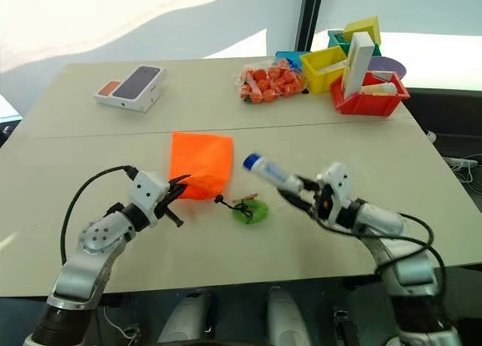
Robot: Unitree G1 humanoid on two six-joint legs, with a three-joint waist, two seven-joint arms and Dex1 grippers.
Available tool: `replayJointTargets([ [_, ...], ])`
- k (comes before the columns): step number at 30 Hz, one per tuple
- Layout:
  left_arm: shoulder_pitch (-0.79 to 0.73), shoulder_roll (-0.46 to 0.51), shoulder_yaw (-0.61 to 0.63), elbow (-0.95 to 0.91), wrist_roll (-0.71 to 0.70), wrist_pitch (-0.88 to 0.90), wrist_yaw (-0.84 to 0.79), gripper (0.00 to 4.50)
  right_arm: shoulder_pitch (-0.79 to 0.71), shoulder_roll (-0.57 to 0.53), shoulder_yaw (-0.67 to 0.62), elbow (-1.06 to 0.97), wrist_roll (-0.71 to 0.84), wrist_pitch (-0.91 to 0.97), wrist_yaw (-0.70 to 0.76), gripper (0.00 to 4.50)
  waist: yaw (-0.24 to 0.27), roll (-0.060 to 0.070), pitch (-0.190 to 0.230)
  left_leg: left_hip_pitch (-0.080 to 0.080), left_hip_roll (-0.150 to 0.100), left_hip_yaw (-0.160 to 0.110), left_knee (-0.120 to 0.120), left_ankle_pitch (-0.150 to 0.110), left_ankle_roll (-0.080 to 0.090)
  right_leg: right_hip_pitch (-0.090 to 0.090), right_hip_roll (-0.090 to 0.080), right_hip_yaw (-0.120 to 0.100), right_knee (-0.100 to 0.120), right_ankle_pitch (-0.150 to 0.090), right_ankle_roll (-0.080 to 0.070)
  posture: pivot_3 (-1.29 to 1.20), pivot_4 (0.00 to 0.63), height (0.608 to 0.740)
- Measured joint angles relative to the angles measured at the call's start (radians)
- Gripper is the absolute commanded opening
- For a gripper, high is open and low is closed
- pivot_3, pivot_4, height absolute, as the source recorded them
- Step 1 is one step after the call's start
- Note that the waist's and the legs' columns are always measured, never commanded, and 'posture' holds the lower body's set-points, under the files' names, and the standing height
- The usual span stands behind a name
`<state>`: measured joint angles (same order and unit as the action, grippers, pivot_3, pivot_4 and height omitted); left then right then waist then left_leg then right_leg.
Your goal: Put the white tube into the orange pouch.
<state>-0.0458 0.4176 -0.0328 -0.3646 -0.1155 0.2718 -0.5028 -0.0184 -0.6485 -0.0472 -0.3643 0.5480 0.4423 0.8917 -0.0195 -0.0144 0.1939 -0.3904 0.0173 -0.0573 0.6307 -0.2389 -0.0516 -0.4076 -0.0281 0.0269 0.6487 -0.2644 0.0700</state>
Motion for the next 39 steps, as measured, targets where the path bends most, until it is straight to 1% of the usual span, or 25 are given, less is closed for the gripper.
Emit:
replayJointTargets([
  [3,-0.009,-0.002,0.001,-0.004,-0.035,0.028,-0.021,0.00,0.016,-0.015,0.086,-0.090,0.006,0.072,0.004,1.82,-0.001,0.000,0.000,0.001,0.000,-0.001,0.001,0.000,0.000,0.000,0.001,0.000,0.000,0.001,-0.002,0.00,0.150,0.740],
  [6,-0.013,0.001,0.001,-0.005,-0.053,0.049,-0.031,0.00,-0.015,0.042,0.174,-0.110,-0.030,0.101,-0.053,1.82,0.003,-0.001,0.000,0.000,0.000,-0.001,0.001,0.000,0.000,0.000,0.001,0.000,0.000,0.001,-0.002,0.00,0.150,0.740],
  [11,-0.032,0.013,0.003,-0.005,-0.062,0.066,-0.039,0.00,-0.064,0.102,0.252,-0.105,-0.069,0.127,-0.112,1.82,0.007,-0.001,0.000,-0.002,-0.001,-0.001,0.001,0.000,0.000,-0.001,0.000,0.000,-0.003,0.001,-0.002,0.00,0.150,0.740],
  [15,-0.032,0.014,0.002,-0.016,-0.066,0.069,-0.042,0.00,-0.098,0.155,0.270,-0.089,-0.077,0.141,-0.156,1.82,0.007,-0.001,0.000,-0.002,-0.001,-0.001,0.000,0.000,0.000,-0.001,0.000,0.000,-0.003,0.002,-0.003,0.00,0.150,0.740],
  [18,-0.030,0.015,-0.001,-0.035,-0.068,0.070,-0.045,0.00,-0.140,0.181,0.269,-0.041,-0.117,0.139,-0.200,1.82,0.006,-0.001,0.000,-0.002,-0.001,-0.001,0.000,0.000,0.000,-0.001,0.000,0.000,-0.002,0.002,-0.003,0.00,0.150,0.740],
  [25,-0.026,0.025,-0.021,-0.054,-0.071,0.073,-0.066,0.00,-0.162,0.237,0.270,0.005,-0.173,0.143,-0.276,1.82,0.005,-0.001,0.000,-0.002,-0.001,-0.001,0.000,0.000,0.000,-0.001,0.000,0.000,-0.002,0.002,-0.003,0.00,0.150,0.740],
  [29,-0.029,0.030,-0.034,-0.073,-0.072,0.074,-0.080,0.00,-0.201,0.300,0.270,0.017,-0.174,0.186,-0.335,1.82,0.002,-0.001,0.000,-0.002,-0.001,-0.001,0.000,0.000,0.000,-0.001,0.001,0.000,-0.001,0.002,-0.003,0.00,0.150,0.740],
  [32,-0.031,0.030,-0.042,-0.080,-0.073,0.078,-0.087,0.00,-0.236,0.328,0.273,0.017,-0.181,0.218,-0.367,1.82,0.003,-0.001,0.000,-0.002,-0.001,-0.001,0.000,0.000,0.000,-0.001,0.001,0.000,-0.001,0.002,-0.003,0.00,0.150,0.740],
  [35,-0.037,0.030,-0.057,-0.080,-0.073,0.091,-0.090,0.00,-0.265,0.345,0.294,0.020,-0.205,0.241,-0.391,1.82,0.003,-0.001,0.000,-0.002,-0.001,-0.001,0.000,0.000,0.000,-0.001,0.001,0.000,-0.001,0.002,-0.003,0.00,0.150,0.740],
  [39,-0.046,0.028,-0.073,-0.081,-0.075,0.095,-0.102,0.00,-0.316,0.400,0.331,0.069,-0.261,0.251,-0.451,1.82,0.000,-0.001,0.000,-0.002,-0.001,-0.001,0.000,0.000,0.000,-0.002,0.001,0.000,-0.001,0.002,-0.003,0.00,0.150,0.740],
])
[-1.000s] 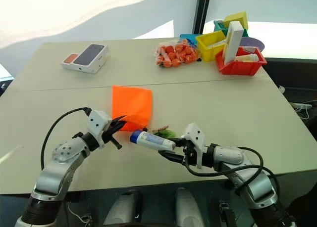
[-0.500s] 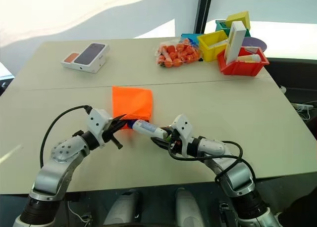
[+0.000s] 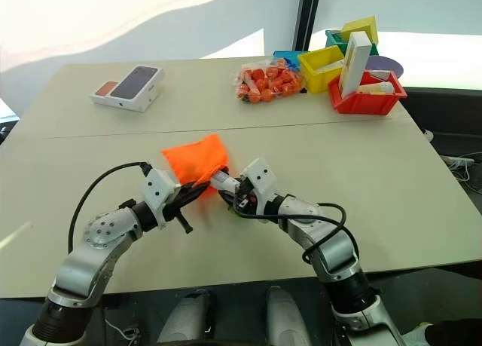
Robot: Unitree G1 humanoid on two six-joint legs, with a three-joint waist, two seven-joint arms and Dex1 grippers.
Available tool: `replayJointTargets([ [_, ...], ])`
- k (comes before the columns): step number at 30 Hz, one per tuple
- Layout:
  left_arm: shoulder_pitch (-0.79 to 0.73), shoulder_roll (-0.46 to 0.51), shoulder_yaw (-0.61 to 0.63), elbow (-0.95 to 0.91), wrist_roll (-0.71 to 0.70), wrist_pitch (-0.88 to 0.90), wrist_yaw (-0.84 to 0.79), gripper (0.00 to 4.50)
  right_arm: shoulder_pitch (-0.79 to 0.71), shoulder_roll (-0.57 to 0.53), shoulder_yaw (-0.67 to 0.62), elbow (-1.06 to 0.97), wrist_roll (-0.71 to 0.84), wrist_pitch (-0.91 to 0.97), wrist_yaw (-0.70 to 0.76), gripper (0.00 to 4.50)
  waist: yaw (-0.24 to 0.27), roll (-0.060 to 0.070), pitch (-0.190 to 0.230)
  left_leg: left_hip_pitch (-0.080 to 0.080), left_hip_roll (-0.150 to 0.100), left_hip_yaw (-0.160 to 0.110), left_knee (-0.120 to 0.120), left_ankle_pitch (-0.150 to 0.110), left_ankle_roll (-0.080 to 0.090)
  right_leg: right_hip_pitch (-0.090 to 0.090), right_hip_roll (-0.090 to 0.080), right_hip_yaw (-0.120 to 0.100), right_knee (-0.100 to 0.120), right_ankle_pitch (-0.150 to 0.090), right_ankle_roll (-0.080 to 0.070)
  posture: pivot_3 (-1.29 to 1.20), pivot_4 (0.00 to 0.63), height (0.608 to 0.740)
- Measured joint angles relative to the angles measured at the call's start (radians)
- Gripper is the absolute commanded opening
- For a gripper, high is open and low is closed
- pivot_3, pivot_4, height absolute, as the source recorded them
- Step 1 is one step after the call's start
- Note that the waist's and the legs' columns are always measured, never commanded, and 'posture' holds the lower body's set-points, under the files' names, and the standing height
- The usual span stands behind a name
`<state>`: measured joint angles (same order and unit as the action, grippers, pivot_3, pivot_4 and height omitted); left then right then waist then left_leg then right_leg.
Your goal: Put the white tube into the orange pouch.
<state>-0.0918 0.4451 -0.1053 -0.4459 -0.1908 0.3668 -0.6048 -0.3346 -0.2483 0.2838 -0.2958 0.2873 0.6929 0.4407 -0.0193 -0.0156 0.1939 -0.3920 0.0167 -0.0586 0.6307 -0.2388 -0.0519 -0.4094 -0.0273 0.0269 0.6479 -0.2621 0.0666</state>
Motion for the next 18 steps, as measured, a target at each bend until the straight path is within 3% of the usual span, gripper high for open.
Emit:
replayJointTargets([
  [5,-0.003,-0.002,-0.001,-0.010,-0.018,0.021,-0.001,0.00,-0.080,0.070,0.057,0.083,-0.083,0.005,-0.070,1.82,0.000,0.000,0.000,0.000,0.000,0.000,0.000,0.000,0.000,0.000,0.000,0.000,0.000,0.000,0.000,0.00,0.150,0.740],
  [12,-0.002,-0.011,-0.001,-0.029,-0.018,0.042,0.013,0.00,-0.147,0.098,0.086,0.144,-0.114,0.039,-0.060,1.82,0.000,0.000,0.000,0.000,0.000,0.000,0.000,0.000,0.000,0.000,0.000,0.000,0.000,0.000,0.000,0.00,0.150,0.740],
  [15,0.010,-0.008,0.002,-0.039,-0.018,0.043,0.017,0.00,-0.147,0.082,0.080,0.138,-0.089,0.059,-0.005,2.95,0.000,0.000,0.000,0.000,0.000,0.000,0.000,0.000,0.000,0.000,0.000,0.000,0.000,0.000,0.000,0.00,0.150,0.740],
  [18,0.021,0.006,0.019,-0.047,-0.020,0.043,0.018,0.00,-0.133,0.058,0.074,0.099,-0.069,0.072,0.038,4.45,0.000,0.000,0.000,0.000,0.000,0.000,0.000,0.000,0.000,0.000,0.000,0.000,0.000,0.000,0.000,0.00,0.150,0.740],
])
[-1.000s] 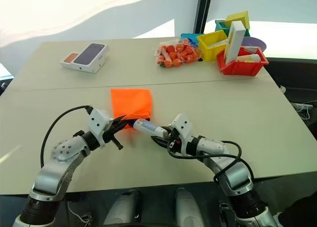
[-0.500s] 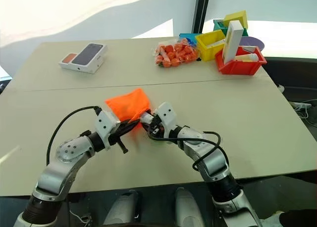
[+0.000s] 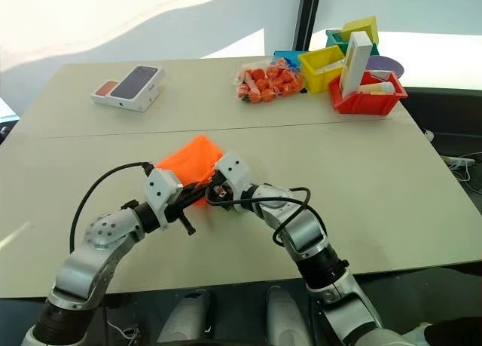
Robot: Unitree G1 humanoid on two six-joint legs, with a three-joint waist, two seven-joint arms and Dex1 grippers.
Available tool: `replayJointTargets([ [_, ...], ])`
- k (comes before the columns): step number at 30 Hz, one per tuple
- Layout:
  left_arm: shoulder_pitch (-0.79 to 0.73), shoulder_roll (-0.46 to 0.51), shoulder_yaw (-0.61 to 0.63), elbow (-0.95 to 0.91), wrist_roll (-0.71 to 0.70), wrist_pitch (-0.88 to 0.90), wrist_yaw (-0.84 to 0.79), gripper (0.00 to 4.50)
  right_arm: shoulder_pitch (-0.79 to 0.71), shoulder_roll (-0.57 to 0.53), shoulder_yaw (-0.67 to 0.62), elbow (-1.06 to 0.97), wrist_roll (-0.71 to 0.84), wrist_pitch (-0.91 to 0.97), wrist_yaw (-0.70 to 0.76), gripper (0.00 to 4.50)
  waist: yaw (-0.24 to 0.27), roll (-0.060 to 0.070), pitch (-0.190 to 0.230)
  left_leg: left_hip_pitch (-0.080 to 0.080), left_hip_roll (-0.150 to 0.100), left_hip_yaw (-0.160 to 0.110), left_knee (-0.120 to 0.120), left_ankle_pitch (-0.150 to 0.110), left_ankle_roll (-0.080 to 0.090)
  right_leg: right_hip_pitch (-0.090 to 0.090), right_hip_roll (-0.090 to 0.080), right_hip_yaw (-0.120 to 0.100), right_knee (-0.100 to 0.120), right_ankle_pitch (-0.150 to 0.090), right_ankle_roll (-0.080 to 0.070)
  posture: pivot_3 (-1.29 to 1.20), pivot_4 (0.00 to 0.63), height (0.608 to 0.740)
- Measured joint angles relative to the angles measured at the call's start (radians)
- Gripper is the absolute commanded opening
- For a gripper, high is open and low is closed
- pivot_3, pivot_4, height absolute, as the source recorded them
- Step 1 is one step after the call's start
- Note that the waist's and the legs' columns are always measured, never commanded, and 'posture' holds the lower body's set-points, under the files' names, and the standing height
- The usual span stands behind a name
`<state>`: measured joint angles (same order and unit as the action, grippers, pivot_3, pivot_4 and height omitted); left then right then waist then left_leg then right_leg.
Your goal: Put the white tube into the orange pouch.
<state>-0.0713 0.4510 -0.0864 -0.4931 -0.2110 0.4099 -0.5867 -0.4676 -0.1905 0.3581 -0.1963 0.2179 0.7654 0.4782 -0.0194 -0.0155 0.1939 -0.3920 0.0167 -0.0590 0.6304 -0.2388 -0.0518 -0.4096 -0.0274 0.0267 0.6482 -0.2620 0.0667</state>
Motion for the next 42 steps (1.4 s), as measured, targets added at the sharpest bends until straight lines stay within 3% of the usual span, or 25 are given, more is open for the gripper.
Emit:
replayJointTargets([
  [5,0.020,0.000,0.060,0.004,-0.046,0.012,0.002,0.00,0.031,-0.047,-0.029,-0.087,0.037,0.026,0.041,4.45,0.000,0.000,0.000,0.000,0.000,0.000,0.000,0.000,0.000,0.000,0.000,0.000,0.000,0.000,0.000,0.00,0.150,0.740],
  [10,0.009,-0.025,0.177,0.046,-0.161,0.062,0.017,0.00,0.106,-0.169,-0.098,-0.204,0.135,0.078,0.144,4.45,0.004,0.000,0.000,0.000,0.000,0.000,0.001,0.000,0.000,0.000,-0.001,0.000,-0.001,0.000,0.000,0.00,0.150,0.740],
  [13,0.012,-0.027,0.230,0.063,-0.241,0.098,0.006,0.00,0.149,-0.216,-0.113,-0.227,0.164,0.086,0.182,3.59,-0.002,0.000,0.000,0.000,0.000,0.000,0.000,0.000,0.000,0.000,0.000,0.000,-0.001,-0.001,0.001,0.00,0.150,0.740],
  [20,0.023,0.004,0.309,0.101,-0.407,0.202,-0.034,0.00,0.165,-0.209,-0.088,-0.228,0.151,0.073,0.165,0.05,-0.001,0.000,0.000,0.000,0.000,0.000,0.000,0.000,0.000,0.000,0.001,0.000,0.000,-0.001,0.001,0.00,0.150,0.740],
  [36,0.027,0.051,0.318,0.144,-0.451,0.219,-0.057,0.00,-0.022,0.056,0.061,0.108,-0.022,-0.058,0.023,0.05,-0.002,0.000,0.000,0.000,0.000,0.000,-0.001,0.000,0.000,-0.001,0.000,0.000,0.000,0.000,0.000,0.00,0.150,0.740],
  [42,0.040,0.050,0.319,0.135,-0.454,0.218,-0.040,0.00,-0.013,0.014,0.070,0.071,-0.035,-0.046,0.065,0.05,0.002,0.000,0.000,-0.001,0.000,0.000,-0.001,0.000,0.000,-0.001,-0.001,0.000,-0.001,0.000,0.000,0.00,0.150,0.740],
])
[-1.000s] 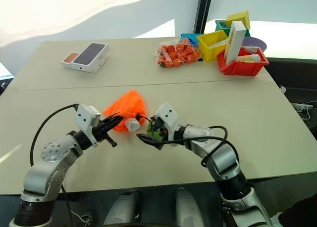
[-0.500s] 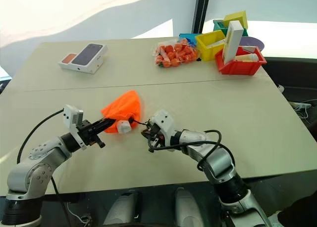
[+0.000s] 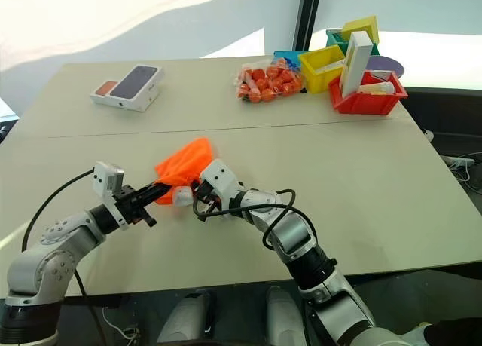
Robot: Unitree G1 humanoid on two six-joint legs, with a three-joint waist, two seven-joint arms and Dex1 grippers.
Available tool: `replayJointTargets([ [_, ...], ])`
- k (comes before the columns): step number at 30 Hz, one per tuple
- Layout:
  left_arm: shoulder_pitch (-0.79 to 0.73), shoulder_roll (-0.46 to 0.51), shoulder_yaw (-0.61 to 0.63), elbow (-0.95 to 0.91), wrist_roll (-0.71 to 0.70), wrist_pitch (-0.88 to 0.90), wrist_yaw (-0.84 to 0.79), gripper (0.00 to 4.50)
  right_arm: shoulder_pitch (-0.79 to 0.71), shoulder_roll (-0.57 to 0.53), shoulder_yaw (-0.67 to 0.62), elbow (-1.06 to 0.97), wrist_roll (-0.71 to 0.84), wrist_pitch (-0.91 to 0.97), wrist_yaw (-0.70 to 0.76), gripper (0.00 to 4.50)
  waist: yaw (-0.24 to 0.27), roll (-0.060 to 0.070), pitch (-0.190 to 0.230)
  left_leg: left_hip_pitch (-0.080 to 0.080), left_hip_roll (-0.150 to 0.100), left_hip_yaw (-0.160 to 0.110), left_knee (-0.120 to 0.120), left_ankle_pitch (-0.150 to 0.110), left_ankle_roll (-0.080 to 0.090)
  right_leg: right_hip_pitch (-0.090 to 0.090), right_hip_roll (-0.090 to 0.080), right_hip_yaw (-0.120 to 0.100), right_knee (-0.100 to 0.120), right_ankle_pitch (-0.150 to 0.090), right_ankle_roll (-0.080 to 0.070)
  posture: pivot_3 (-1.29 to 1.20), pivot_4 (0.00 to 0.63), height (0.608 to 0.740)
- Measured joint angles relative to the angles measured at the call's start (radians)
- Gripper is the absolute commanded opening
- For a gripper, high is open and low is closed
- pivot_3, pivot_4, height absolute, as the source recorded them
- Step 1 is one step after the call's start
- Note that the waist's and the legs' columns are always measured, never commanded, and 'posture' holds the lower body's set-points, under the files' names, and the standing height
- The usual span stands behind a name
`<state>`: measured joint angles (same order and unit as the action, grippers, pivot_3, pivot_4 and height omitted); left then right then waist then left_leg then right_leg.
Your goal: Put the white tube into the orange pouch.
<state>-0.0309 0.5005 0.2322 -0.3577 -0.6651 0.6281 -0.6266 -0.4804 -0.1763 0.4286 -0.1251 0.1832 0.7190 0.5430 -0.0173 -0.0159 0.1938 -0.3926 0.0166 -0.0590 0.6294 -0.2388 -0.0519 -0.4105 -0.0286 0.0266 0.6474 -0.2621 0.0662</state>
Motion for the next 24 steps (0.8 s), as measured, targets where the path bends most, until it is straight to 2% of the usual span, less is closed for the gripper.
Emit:
replayJointTargets([
  [5,0.009,0.000,0.004,-0.008,-0.003,0.000,0.002,0.00,0.037,-0.103,-0.028,-0.138,0.068,0.072,0.093,0.05,-0.003,0.000,0.000,0.000,0.000,0.000,0.000,0.000,0.000,0.000,0.000,0.000,0.000,0.000,0.000,0.00,0.150,0.740],
  [8,0.009,0.000,0.004,-0.009,-0.008,0.001,0.002,0.00,0.041,-0.127,-0.050,-0.190,0.111,0.108,0.129,0.05,-0.005,0.000,0.000,0.000,0.001,0.000,-0.001,0.000,0.000,-0.001,0.001,0.000,0.000,0.000,0.000,0.00,0.150,0.740],
  [15,0.004,0.000,-0.003,-0.009,-0.015,0.001,0.001,0.00,-0.010,-0.015,-0.014,-0.124,0.122,0.126,0.100,0.05,-0.005,0.000,0.000,0.000,0.001,0.000,-0.001,0.000,0.000,-0.001,0.001,0.000,0.000,0.000,0.000,0.00,0.150,0.740],
  [24,0.021,0.000,-0.003,-0.029,-0.021,0.000,0.001,0.00,-0.047,0.074,0.018,0.054,0.025,0.037,0.004,0.05,-0.004,0.000,0.000,0.000,0.000,0.000,-0.001,0.000,0.000,-0.001,0.000,0.000,0.000,0.000,0.000,0.00,0.150,0.740],
])
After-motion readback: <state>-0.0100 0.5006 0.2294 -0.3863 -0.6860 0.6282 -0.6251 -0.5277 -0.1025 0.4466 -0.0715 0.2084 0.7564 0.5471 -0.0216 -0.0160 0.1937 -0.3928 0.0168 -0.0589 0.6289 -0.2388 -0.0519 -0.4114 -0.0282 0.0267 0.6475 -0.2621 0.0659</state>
